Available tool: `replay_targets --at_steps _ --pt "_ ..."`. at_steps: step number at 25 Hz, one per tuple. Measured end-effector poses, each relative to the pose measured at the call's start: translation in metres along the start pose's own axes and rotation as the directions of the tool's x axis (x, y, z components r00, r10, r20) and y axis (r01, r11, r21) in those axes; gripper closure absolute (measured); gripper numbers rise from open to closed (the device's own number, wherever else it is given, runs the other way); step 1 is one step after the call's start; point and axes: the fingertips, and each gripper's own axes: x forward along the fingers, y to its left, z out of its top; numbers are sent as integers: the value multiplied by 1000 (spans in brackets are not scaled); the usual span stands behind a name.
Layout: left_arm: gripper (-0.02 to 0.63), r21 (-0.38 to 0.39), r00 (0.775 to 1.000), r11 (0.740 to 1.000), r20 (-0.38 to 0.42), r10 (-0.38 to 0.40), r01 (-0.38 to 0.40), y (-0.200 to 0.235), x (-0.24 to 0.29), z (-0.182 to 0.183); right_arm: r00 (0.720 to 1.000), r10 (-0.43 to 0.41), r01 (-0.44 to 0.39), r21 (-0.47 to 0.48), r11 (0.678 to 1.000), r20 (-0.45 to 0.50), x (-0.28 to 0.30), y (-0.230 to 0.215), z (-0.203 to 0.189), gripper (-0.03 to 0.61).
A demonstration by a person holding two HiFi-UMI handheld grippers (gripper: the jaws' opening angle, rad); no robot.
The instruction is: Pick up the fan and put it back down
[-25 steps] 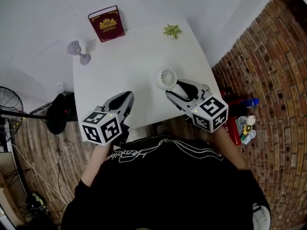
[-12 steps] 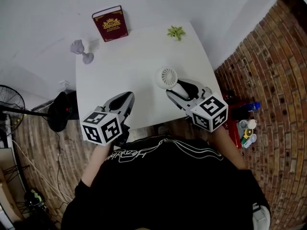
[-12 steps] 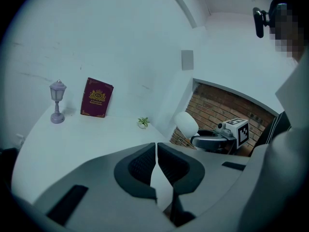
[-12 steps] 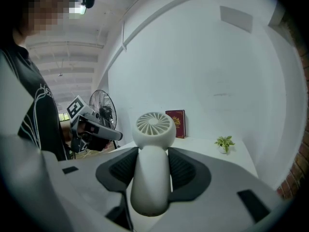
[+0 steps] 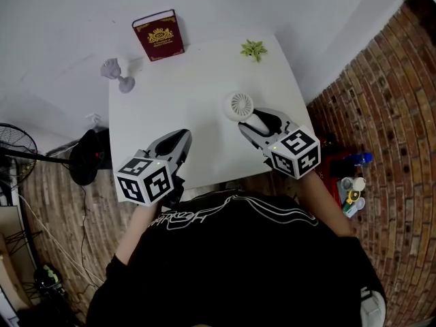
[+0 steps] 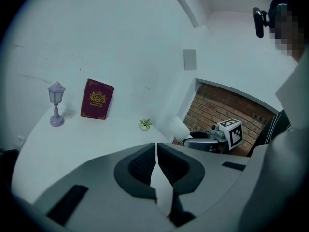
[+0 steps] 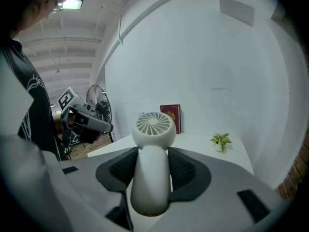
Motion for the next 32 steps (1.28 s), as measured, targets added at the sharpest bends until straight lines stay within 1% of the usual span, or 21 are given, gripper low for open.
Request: replay_targets --at_steps 5,9,15,26,32 --pt "575 0 1000 1000 4 25 -25 3 6 6 998 -6 5 -10 1000 -55 14 -21 -14 385" --pt "575 -12 999 999 9 38 -38 3 13 9 993 -10 4 -48 999 -115 26 -37 -32 385" --pt "575 -23 997 997 11 72 -72 3 23 3 983 20 -34 -72 997 -185 45 -54 -59 385" --pt "575 -55 991 990 12 134 -133 1 32 -16 949 54 -93 -113 989 -312 70 -71 -117 385" --pt "575 -71 987 985 2 161 -160 -1 31 -27 928 64 -109 -104 989 -367 77 -75 -144 385"
